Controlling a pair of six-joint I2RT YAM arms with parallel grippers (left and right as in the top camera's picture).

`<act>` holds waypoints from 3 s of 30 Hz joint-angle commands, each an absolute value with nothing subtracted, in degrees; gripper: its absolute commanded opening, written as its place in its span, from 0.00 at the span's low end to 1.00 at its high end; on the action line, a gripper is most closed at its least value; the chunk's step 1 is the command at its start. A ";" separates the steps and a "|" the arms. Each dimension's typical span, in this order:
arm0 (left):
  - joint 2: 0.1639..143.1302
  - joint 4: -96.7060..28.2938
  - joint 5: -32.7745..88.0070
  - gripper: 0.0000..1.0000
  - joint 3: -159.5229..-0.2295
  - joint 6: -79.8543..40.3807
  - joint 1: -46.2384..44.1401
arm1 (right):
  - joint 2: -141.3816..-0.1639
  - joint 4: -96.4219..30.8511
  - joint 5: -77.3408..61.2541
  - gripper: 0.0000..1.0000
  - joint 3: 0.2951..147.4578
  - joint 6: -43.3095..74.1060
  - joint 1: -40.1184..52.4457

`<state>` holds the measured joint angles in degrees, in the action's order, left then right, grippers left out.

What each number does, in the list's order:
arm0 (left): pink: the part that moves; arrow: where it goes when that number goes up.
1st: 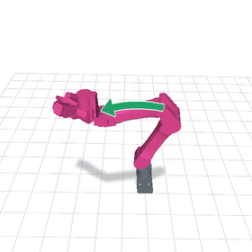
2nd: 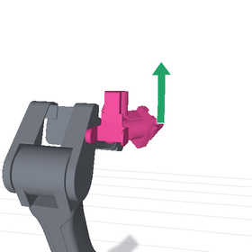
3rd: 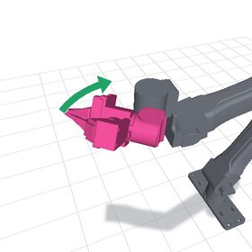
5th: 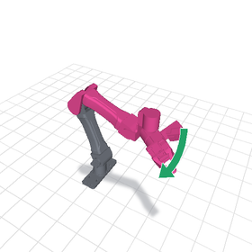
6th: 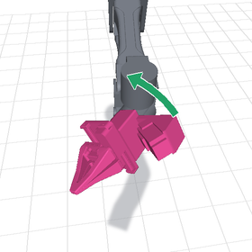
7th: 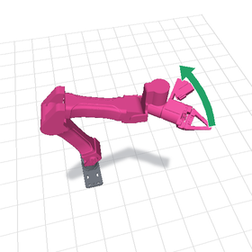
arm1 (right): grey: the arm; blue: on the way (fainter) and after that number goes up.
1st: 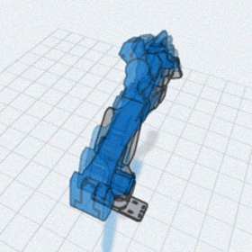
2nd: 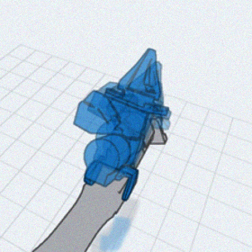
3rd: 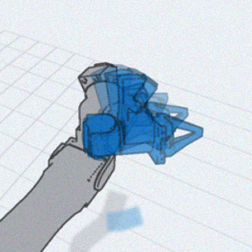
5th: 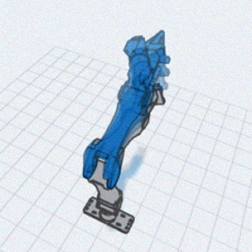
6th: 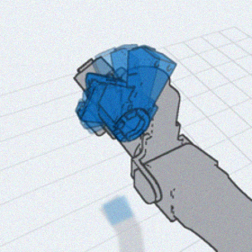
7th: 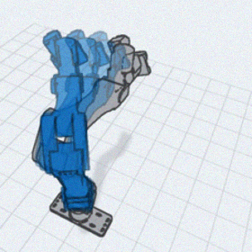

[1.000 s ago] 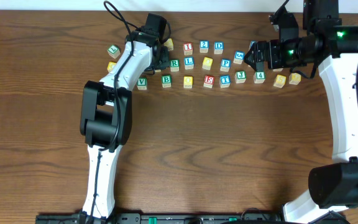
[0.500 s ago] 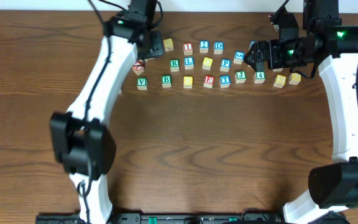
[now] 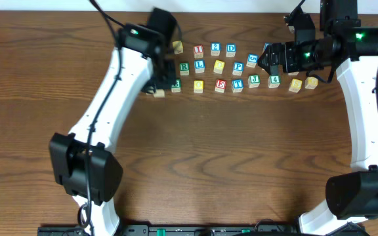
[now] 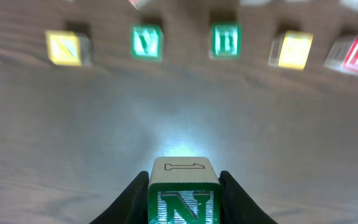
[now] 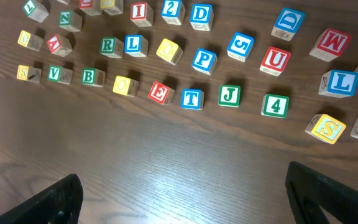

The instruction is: Spell out NEURIPS

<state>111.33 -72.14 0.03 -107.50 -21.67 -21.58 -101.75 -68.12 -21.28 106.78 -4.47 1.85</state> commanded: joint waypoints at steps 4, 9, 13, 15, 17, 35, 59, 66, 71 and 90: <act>111.24 -70.94 -0.25 0.27 -98.78 -27.31 -24.64 | -101.60 -68.18 -22.17 0.99 107.77 -5.21 2.68; 111.24 -63.88 -0.23 0.27 -91.96 -28.82 -26.22 | -101.60 -68.18 -22.17 0.99 107.77 -5.21 2.68; 111.24 -55.94 -0.25 0.26 -87.35 -28.82 -27.57 | -101.60 -68.18 -22.20 0.99 107.77 -5.19 2.68; 111.24 -51.66 -0.30 0.26 -84.88 -28.77 -28.34 | -101.58 -68.18 -22.20 0.99 107.77 -5.21 2.68; 111.24 -47.79 -0.30 0.27 -82.65 -28.80 -28.88 | -101.60 -68.18 -22.20 0.99 107.77 -5.19 2.68; 111.63 -38.68 -0.45 0.27 -76.97 -26.65 -29.61 | -101.60 -68.18 -22.20 0.99 107.77 -5.21 2.68; 115.02 -37.45 4.97 0.37 -76.99 -25.93 -27.07 | -101.60 -68.18 -22.20 0.99 107.77 -5.21 2.68; 114.59 -37.52 4.99 0.38 -76.99 -25.76 -27.07 | -101.60 -68.18 -22.20 0.99 107.77 -5.21 2.68; 114.43 -37.65 4.99 0.38 -76.99 -25.78 -27.07 | -101.60 -68.18 -22.20 0.99 107.77 -5.21 2.68; 114.43 -38.20 4.95 0.37 -77.62 -29.74 -26.89 | -101.60 -68.18 -22.20 0.99 107.77 -5.21 2.68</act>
<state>114.17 -38.13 4.62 -77.25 -28.73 -27.20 -101.75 -68.12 -21.28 106.78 -4.49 1.85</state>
